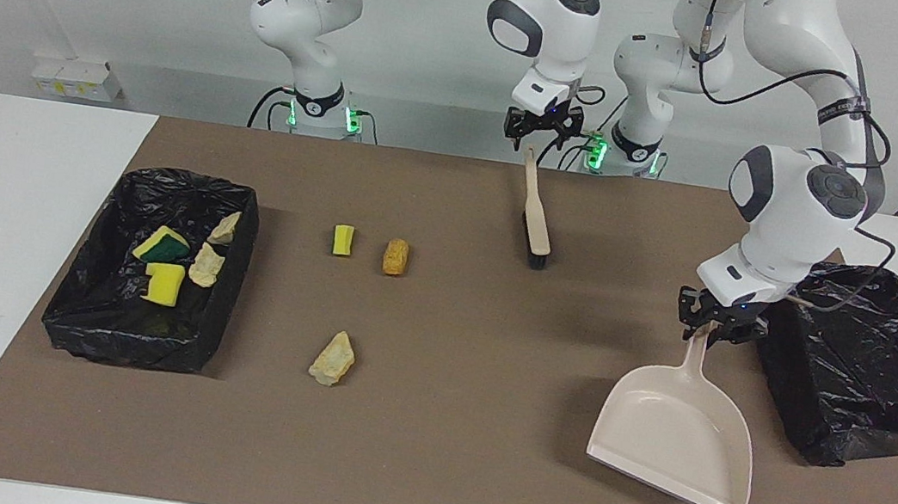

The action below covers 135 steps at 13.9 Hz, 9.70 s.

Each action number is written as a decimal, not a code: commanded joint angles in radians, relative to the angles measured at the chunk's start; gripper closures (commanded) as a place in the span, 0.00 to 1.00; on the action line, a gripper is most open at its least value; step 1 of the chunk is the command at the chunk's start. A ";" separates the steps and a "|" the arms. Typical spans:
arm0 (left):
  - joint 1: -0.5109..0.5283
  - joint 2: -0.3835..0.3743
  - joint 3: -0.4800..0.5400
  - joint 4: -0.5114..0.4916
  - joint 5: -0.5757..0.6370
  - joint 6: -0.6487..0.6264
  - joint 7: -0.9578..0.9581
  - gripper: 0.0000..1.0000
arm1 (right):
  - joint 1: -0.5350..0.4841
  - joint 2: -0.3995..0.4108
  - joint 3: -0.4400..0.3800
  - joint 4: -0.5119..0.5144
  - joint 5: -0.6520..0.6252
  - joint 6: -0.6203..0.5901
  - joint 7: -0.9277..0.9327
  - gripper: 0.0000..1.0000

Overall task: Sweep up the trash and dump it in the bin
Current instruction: 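Lift the dustpan with the left gripper while the right gripper grasps the brush, then sweep the bread and sponge pieces into the dustpan with the right gripper, then move the brush farther out to the remaining bread piece with the right gripper, then brush the remaining bread piece into the dustpan with the right gripper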

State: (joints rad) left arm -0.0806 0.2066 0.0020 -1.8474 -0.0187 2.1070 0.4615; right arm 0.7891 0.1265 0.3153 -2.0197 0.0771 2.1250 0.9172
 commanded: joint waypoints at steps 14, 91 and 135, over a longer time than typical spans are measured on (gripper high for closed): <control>0.067 0.005 -0.008 -0.003 0.011 -0.053 0.424 1.00 | 0.013 0.050 -0.007 -0.097 0.004 0.219 0.034 1.00; -0.223 0.014 -0.011 -0.065 0.063 -0.067 0.486 1.00 | -0.714 0.321 -0.001 0.325 -0.266 -0.145 -0.678 1.00; -0.039 -0.052 -0.019 -0.219 -0.029 0.146 0.807 1.00 | -0.429 0.030 0.060 0.115 0.032 -0.125 -0.237 1.00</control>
State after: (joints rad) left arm -0.1573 0.1469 -0.0105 -2.0963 -0.0023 2.2443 1.2021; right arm 0.3616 0.2082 0.3637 -1.8508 0.0880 2.0010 0.6053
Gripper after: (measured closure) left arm 0.687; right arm 0.740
